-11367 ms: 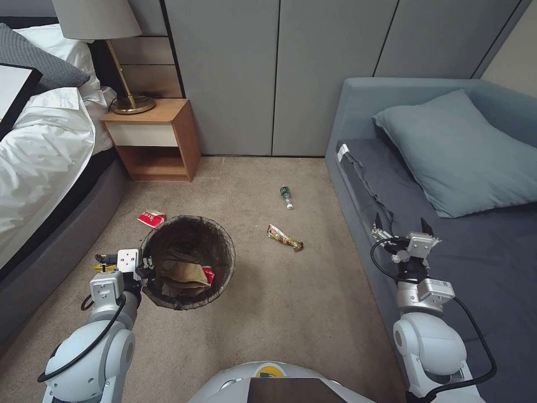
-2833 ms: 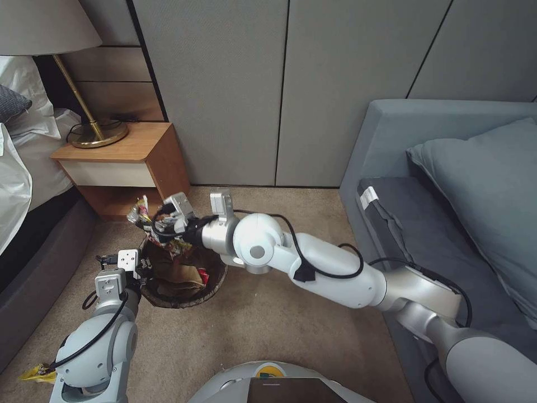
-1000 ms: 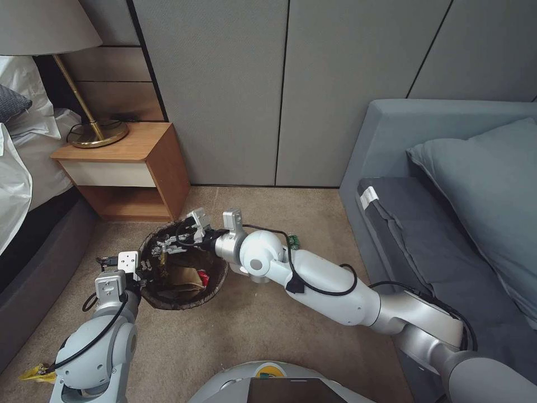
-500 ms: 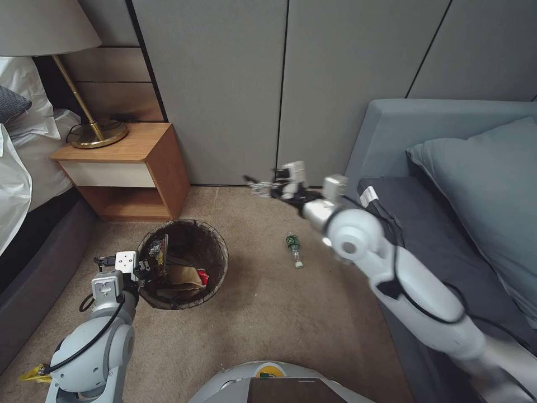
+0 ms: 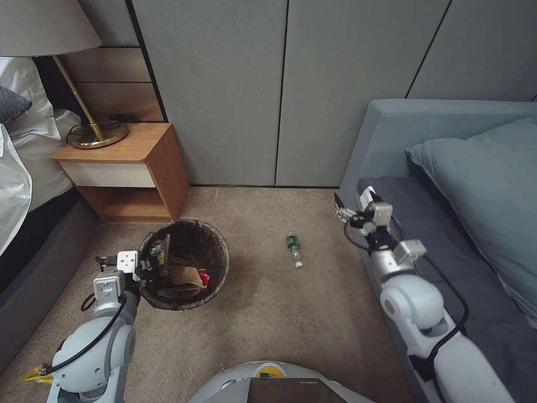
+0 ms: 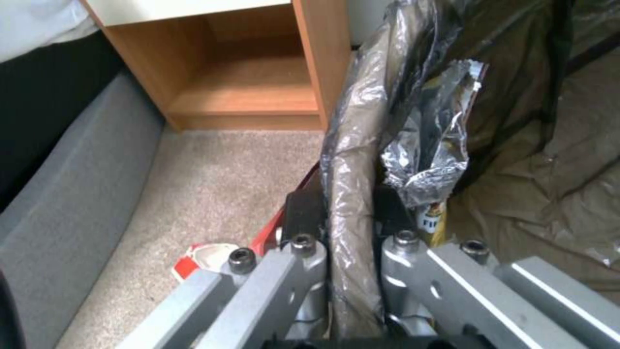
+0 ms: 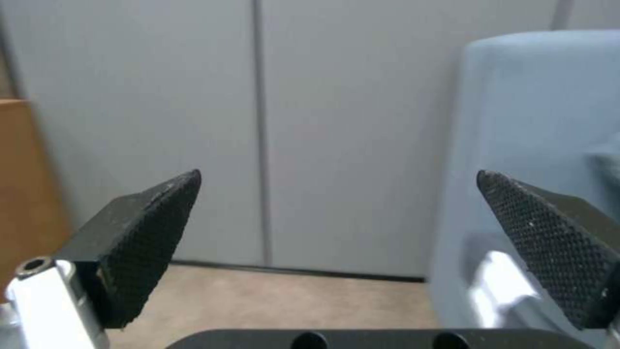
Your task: Pick up the trash bin, then pick up the garbage from the floor and place it into the trash bin.
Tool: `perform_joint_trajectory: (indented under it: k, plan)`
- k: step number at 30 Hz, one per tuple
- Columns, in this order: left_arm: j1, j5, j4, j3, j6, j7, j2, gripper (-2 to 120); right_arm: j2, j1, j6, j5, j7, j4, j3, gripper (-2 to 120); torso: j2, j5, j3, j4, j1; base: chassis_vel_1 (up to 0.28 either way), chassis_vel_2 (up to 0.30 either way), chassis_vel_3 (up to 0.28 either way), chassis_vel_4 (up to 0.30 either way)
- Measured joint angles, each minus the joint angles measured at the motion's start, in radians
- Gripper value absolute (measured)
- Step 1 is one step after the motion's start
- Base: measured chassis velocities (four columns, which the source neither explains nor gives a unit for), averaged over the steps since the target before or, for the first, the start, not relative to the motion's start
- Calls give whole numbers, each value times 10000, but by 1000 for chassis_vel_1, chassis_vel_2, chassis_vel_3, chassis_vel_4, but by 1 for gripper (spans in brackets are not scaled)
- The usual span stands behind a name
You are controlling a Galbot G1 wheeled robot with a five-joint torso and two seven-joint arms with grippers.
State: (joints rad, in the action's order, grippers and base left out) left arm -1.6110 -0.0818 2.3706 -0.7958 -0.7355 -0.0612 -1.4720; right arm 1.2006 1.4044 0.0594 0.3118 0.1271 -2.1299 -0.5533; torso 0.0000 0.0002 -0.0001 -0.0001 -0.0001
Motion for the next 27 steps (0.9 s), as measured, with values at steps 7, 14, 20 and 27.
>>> perform_joint_trajectory:
  k: [7,14,20,27]
  plan:
    - [-24,2,7,23,0,-1,-9,4,1577,832,-1252,-1588,-120,206,-385,100,0,-4,0,2,0,0,0,0,0]
    - [-96,-15,8,30,0,-1,11,4,2445,1422,-2216,-2226,-369,562,-868,100,0,-5,0,1,0,0,0,0,0]
    - [-143,-24,8,36,0,-1,47,4,2621,1630,-2523,-2320,-371,815,-1094,100,0,-3,1,1,0,0,0,0,0]
    - [-203,-19,15,60,0,-7,59,4,2579,1573,-2541,-2276,-275,829,-1116,100,0,-3,1,1,0,0,0,0,0]
